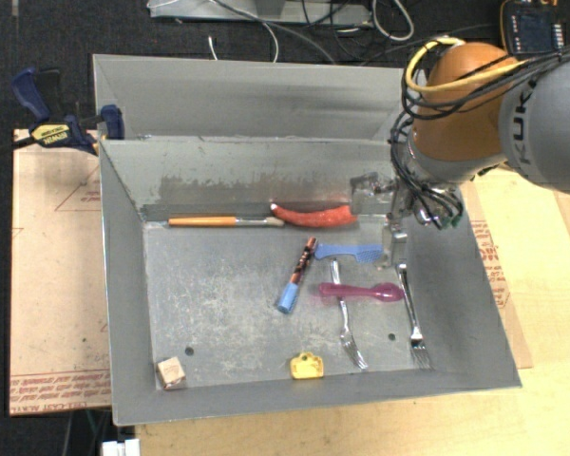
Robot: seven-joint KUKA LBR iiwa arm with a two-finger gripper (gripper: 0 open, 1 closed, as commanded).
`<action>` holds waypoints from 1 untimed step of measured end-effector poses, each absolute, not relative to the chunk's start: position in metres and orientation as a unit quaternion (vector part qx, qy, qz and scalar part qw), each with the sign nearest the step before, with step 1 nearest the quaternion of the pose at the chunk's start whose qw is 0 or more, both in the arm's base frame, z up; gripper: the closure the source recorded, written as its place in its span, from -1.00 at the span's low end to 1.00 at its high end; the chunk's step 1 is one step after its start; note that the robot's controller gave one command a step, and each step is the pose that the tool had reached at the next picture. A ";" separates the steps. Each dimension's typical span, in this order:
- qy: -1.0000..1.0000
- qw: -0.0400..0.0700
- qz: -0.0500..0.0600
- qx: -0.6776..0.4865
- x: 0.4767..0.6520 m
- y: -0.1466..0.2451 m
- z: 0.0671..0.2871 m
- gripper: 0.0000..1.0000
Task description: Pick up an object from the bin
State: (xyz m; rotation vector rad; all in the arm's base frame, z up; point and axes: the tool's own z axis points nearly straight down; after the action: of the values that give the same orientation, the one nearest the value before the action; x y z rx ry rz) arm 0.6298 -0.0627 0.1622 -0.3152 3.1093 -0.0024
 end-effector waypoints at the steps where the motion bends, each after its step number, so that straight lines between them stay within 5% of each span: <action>1: 0.995 0.003 0.001 -0.103 0.609 -0.084 0.108 -1.00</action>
Offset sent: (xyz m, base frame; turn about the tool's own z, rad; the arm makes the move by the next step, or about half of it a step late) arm 0.0111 -0.0396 -0.0922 -0.2874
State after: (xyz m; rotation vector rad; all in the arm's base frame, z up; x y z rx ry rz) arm 0.6086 -0.0843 0.1083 -0.3233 3.1197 0.0031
